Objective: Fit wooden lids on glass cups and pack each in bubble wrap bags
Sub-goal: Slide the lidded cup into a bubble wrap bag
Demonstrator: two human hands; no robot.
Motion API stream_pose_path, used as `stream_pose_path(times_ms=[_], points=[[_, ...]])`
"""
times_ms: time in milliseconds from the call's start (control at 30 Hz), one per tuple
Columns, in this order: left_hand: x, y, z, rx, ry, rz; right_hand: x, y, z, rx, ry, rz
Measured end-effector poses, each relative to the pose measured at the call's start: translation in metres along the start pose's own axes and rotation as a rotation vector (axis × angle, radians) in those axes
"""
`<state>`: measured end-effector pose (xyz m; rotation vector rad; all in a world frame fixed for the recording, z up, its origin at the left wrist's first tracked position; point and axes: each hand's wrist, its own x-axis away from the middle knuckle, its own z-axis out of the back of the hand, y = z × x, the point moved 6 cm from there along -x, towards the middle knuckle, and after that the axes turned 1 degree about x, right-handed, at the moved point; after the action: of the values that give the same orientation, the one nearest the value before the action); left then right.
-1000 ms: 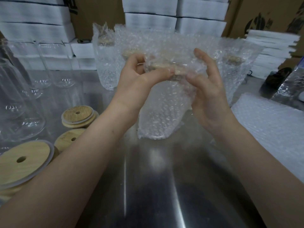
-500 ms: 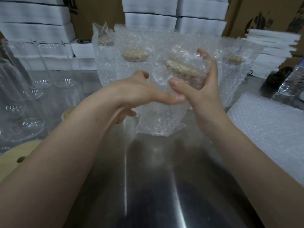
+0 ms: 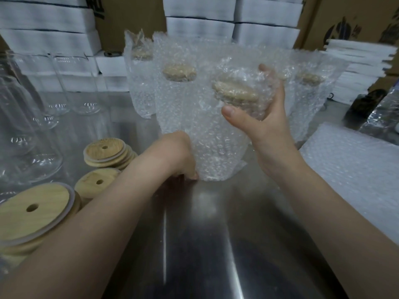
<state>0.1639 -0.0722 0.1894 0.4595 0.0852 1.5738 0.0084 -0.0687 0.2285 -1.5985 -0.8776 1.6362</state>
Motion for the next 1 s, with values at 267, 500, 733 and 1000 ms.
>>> stream_pose_path(times_ms=[267,500,733,1000], points=[[-0.001,0.001,0.002,0.09,-0.044,-0.054,0.001,0.0,-0.002,0.044,-0.038,-0.018],[0.023,0.018,0.046,0.499,-0.027,-0.209,-0.002,-0.002,-0.001,-0.051,-0.048,-0.052],[0.03,0.016,0.073,0.721,0.164,-0.291,-0.004,-0.012,-0.008,-0.418,-0.211,-0.145],[0.031,0.011,0.086,0.876,0.302,-0.386,-0.013,-0.001,0.011,-0.331,-0.075,-0.18]])
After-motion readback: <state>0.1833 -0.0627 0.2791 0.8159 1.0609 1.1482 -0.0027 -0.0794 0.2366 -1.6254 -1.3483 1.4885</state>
